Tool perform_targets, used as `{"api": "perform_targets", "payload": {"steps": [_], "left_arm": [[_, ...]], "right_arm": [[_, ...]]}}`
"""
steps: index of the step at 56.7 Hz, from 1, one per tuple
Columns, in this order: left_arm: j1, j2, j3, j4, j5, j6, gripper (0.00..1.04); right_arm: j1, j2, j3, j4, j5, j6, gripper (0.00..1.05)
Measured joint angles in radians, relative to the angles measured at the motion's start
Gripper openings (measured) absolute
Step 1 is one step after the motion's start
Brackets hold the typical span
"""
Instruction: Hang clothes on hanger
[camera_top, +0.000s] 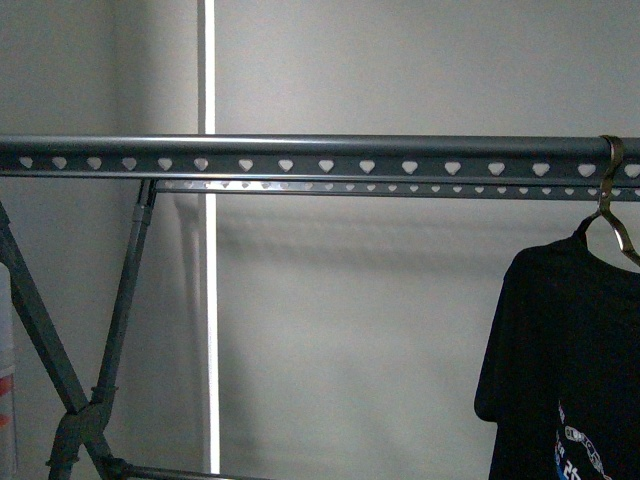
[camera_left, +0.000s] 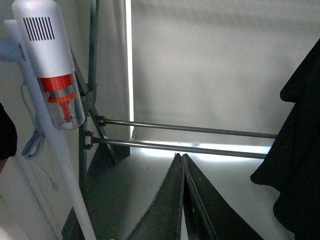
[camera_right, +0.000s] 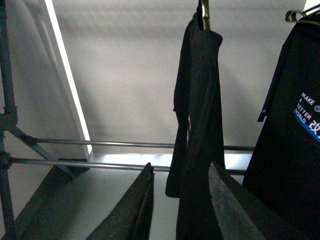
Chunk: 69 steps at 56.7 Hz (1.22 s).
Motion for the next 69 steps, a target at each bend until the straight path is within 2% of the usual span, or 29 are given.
{"api": "perform_targets", "payload": {"steps": [4,10,61,63,69], "left_arm": [[0.000,-0.001,0.000,-0.001,0.000,0.000,0.04],[0.000,-0.002,0.000,-0.001,0.000,0.000,0.04],[0.000,-0.002,0.000,-0.001,0.000,0.000,0.04],[0.000,-0.002,0.000,-0.001,0.000,0.000,0.10],[0.000,-0.002,0.000,-0.001,0.000,0.000,0.36]], "right_arm": [[0.000,-0.021,-0.014,0.011,-0.002,-0.004,0.18],[0.000,-0.036,-0.043,0.014,-0.002,-0.008,0.01],[0.000,-0.129,-0.155,0.035,-0.001,-0.010,0.03],[0.000,-0.129,-0.155,0.035,0.000,-0.010,0.10],[0.000,-0.129,-0.155,0.035,0.000,-0.010,0.35]]}}
